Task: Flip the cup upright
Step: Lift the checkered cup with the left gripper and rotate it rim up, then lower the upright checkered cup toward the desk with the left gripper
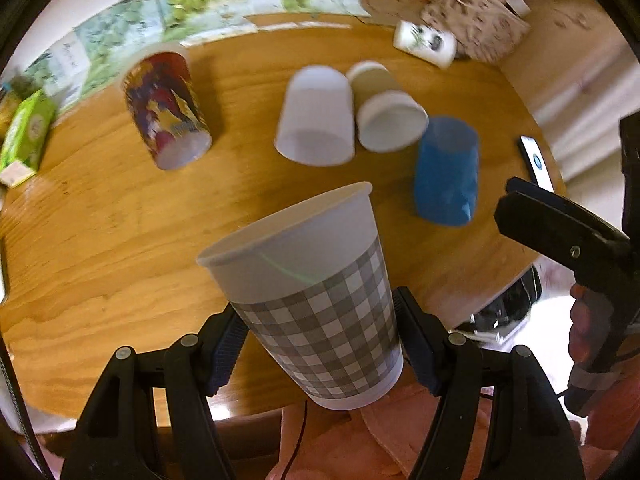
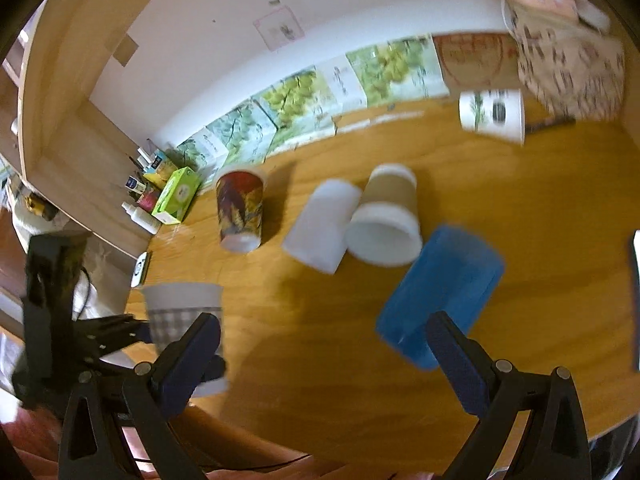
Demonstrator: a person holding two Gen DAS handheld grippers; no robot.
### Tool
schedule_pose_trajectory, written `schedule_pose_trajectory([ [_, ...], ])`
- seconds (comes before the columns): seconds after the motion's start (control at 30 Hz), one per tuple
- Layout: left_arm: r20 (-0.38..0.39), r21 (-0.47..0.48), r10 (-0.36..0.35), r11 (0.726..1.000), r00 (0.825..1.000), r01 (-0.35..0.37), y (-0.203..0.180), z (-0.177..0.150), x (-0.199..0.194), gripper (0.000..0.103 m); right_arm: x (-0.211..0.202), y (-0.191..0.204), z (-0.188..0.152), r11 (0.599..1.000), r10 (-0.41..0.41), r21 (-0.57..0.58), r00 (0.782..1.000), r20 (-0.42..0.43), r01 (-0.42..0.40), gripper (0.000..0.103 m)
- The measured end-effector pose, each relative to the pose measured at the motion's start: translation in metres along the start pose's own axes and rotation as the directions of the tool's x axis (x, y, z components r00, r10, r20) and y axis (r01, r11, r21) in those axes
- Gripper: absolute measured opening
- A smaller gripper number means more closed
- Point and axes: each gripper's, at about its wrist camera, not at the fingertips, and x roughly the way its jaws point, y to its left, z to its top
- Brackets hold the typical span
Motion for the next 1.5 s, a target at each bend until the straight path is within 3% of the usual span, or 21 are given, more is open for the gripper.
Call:
schedule_pose_trajectory([
  [0.2,-0.064,0.046,-0.056,0.997,0.996,0.059,0.005,-0.008,0.030,0.074,0.019,-0.002,-0.022,0.997,0.009,0.082,1.000,-0.030,-0.006,0.103],
  [0.4,-0.122,0.076,-0.067,0.994,0.990,0.077,0.009,-0.009,0.051,0.074,0.033,-0.001,-0.034,0.991,0.020,0.135,0.999,-0.042,-0.014,0.103],
  [0.8,-0.186,0.120,-0.098,0.985,0.978,0.121,0.016,0.002,0.060,0.075,0.047,-0.007,-0.036,0.979,0.039,0.202,0.998,-0.048,-0.029,0.103],
  [0.97,-0.192,0.115,-0.117,0.983,0.974,0.141,0.019,0.004,0.060,0.077,0.054,-0.005,-0.034,0.977,0.047,0.213,0.997,-0.064,-0.032,0.103],
  [1.03,-0.197,0.111,-0.129,0.982,0.972,0.152,0.021,0.004,0.059,0.084,0.057,-0.004,-0.034,0.976,0.052,0.215,0.996,-0.076,-0.035,0.103],
  [1.33,-0.179,0.124,-0.145,0.978,0.973,0.168,0.043,-0.005,0.036,0.084,0.073,0.000,-0.033,0.966,0.089,0.251,0.990,-0.111,-0.059,0.103],
  [1.5,-0.170,0.115,-0.121,0.983,0.978,0.142,0.057,-0.015,0.026,0.084,0.087,0.008,-0.033,0.964,0.110,0.256,0.984,-0.142,-0.071,0.103],
])
